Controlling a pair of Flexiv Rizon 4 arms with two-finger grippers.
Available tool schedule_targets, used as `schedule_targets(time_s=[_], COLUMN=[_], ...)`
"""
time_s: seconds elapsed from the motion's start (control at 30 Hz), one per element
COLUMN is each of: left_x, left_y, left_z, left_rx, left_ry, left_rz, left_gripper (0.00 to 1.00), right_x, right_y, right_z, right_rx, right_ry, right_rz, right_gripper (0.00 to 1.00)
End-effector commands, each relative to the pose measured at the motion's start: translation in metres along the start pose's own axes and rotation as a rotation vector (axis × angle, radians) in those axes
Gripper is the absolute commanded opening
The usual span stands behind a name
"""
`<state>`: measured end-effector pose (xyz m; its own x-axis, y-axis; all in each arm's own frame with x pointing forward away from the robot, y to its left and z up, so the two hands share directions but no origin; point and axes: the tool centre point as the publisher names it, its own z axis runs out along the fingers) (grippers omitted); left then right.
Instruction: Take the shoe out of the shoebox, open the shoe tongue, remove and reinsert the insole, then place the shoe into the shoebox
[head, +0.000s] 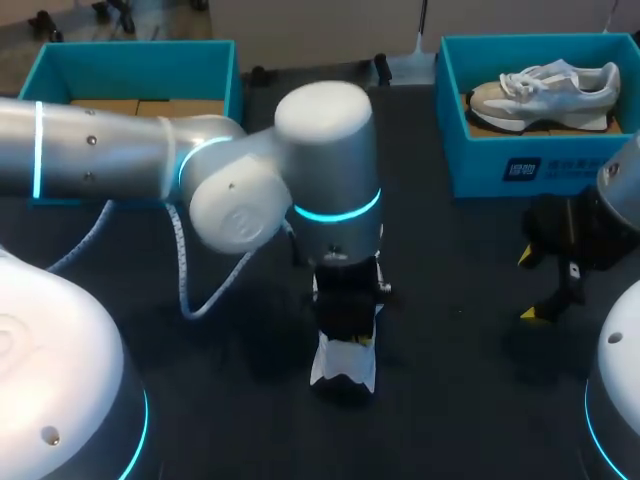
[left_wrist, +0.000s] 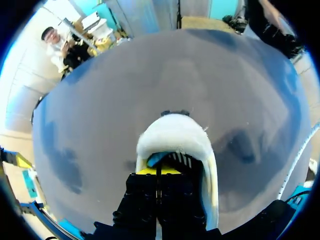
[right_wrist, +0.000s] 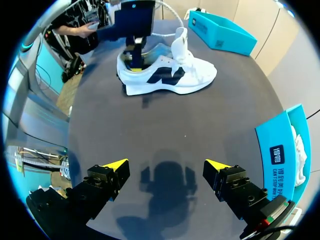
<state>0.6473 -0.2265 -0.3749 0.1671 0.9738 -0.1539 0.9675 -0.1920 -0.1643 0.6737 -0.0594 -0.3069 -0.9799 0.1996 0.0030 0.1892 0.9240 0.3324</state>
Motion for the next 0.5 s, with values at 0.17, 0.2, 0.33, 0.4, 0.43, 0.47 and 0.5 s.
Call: schedule_targets(time_s=[0.17, 0.2, 0.33, 0.4, 0.43, 0.47, 0.5], left_x=[0.009, 0.009, 0.007, 0.006, 0.006, 0.006, 0.006], left_y=[0.000, 0.000, -0.008, -0.013, -0.014, -0.015, -0.016], left_z=[-0.051, -0.052, -0.044, -0.038, -0.035, -0.032, -0.029], left_rx=[0.055, 0.063, 0.097, 0.107, 0.111, 0.103, 0.112], left_ry=[0.003, 0.003, 0.032, 0.038, 0.037, 0.039, 0.035], left_rz=[0.037, 0.036, 0.046, 0.050, 0.050, 0.046, 0.046], left_gripper=[0.00, 0.00, 0.00, 0.00, 0.00, 0.00, 0.00], right_x=[0.001, 0.001, 0.001, 0.001, 0.001, 0.001, 0.001], right_y=[0.000, 0.000, 0.000, 0.000, 0.000, 0.000, 0.000], right_z=[0.001, 0.001, 0.001, 0.001, 0.001, 0.001, 0.001], right_rx=[0.003, 0.003, 0.003, 0.003, 0.003, 0.003, 0.003], right_ry=[-0.002, -0.002, -0.002, -0.002, -0.002, -0.002, -0.002], right_rz=[0.000, 0.000, 0.000, 0.000, 0.000, 0.000, 0.000], right_gripper=[1.00, 1.00, 1.00, 1.00, 1.00, 1.00, 1.00])
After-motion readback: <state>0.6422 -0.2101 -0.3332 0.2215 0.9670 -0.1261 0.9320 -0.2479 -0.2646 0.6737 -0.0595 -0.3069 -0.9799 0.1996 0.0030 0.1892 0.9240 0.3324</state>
